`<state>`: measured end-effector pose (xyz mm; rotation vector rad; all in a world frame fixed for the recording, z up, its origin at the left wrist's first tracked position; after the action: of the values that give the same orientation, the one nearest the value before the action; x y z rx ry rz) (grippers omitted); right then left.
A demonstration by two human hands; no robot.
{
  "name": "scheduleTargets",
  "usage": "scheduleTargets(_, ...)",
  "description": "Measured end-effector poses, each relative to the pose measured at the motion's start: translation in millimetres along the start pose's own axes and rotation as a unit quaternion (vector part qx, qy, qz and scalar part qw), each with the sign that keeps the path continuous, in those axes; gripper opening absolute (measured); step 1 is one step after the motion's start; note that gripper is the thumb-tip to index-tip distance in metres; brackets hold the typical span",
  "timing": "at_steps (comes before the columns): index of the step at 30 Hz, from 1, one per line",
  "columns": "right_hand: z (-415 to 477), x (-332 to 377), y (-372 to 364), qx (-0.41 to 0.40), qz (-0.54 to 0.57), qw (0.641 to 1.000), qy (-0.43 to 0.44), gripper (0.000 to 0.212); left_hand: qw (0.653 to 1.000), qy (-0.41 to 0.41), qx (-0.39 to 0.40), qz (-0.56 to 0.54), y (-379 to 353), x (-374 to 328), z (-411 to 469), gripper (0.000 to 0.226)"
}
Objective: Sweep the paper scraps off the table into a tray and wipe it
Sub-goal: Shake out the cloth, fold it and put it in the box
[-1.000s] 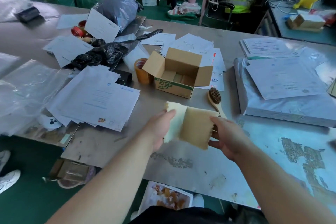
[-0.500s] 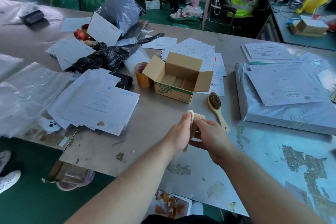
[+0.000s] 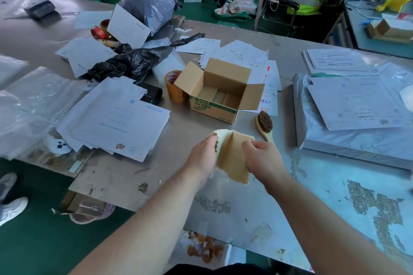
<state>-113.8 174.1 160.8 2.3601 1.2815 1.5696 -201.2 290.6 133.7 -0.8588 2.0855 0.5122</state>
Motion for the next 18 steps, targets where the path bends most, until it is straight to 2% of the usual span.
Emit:
scheduleTargets(4,-1,1,1,-0.008,-0.023,0.999,0.022,0.025,0.999,-0.031,-0.002,0.019,-6,-5,-1,0.035)
scheduleTargets(7,-1,3,-5,0.006,-0.020,0.999,0.031,0.029,0.997,-0.052,0.038,0.050,-14,-5,-8,0.040)
scheduleTargets(9,-1,4,-8,0.018,0.004,0.999,0.033,0.033,0.996,-0.029,0.074,0.035,-20,-2,-9,0.047)
scheduleTargets(12,-2,5,-8,0.026,0.034,0.998,0.047,0.045,0.986,0.029,0.154,-0.062,-27,2,-4,0.080)
scheduleTargets(15,-6,3,-6,0.017,0.019,0.996,0.089,0.050,0.964,0.081,0.192,-0.166,-25,0,0,0.087)
scheduleTargets(18,-3,-4,-6,0.010,0.006,0.994,0.107,0.054,0.945,0.089,0.236,-0.209,-24,2,2,0.086)
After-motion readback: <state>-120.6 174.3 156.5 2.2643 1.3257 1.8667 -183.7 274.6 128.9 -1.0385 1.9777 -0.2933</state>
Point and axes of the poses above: each hand's wrist, its own z-axis towards the middle knuckle, its own y-axis out of the back of the hand, x = y × z, the point moved 2 cm from there along z, towards the middle knuckle
